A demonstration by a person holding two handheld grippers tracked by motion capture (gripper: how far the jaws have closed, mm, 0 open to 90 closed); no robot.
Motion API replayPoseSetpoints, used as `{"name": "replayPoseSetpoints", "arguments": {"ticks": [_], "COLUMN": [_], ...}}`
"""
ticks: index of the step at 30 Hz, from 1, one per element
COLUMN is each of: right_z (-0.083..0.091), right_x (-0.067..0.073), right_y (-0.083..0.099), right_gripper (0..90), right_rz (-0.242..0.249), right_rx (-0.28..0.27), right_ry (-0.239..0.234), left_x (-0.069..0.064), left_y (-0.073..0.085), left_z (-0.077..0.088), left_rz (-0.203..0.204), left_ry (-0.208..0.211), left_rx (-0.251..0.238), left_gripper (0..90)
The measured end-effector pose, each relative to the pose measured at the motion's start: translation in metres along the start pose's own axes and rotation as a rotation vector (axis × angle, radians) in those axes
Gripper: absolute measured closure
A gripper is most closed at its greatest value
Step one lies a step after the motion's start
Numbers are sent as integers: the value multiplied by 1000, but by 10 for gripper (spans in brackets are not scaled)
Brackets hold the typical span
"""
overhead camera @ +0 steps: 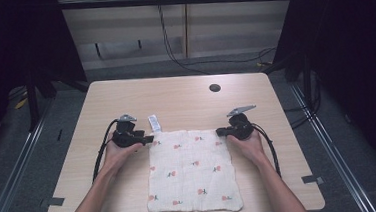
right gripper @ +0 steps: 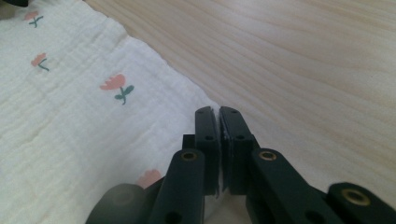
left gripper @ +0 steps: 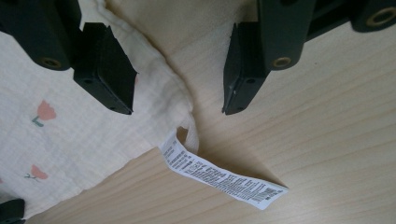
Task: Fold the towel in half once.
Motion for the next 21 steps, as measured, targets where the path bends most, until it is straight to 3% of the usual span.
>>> {"name": "replayPoseSetpoints", "arguments": {"ticks": [2,5,7,9,10,11,12,15,21], "right_z": [0,1,1,1,4,5,7,9,13], "right_x": [0,0,1,1,1,1,1,1,4], "right_y": [0,0,0,0,1,1,1,2,1], "right_gripper": [867,866,865,865,865,866,866,867,869], "right_rz": [-6,-10,-2,1,0,-12,-10,-21,-33], "right_rx": [-1,-6,-1,0,-17,-31,-29,-34,-58], "right_ry": [-3,-11,-15,-16,-18,-23,-25,-18,-34], "left_x": [-1,-6,-8,-12,-15,-15,-18,-18,-16], "left_y": [0,-2,-3,-3,-3,-3,-2,-2,-7], "left_z": [-2,-6,-8,-11,-11,-11,-10,-10,0], "left_rz": [2,-33,-36,-58,-96,-96,-133,-134,-85], "left_ry": [0,2,3,10,8,8,6,9,51], "left_rx": [-10,-3,-1,2,17,17,21,13,-44], "left_gripper": [474,481,486,556,603,676,745,806,845]}}
Point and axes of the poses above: each handheld gripper's, and its own axes: z roughly backward along the jaws, y roughly out of its underside, x roughly to its left, the point moved 1 cm from there along -z, roughly forward along the jaws, and after that the axes turned 9 degrees about -x, right-handed, at the moved point
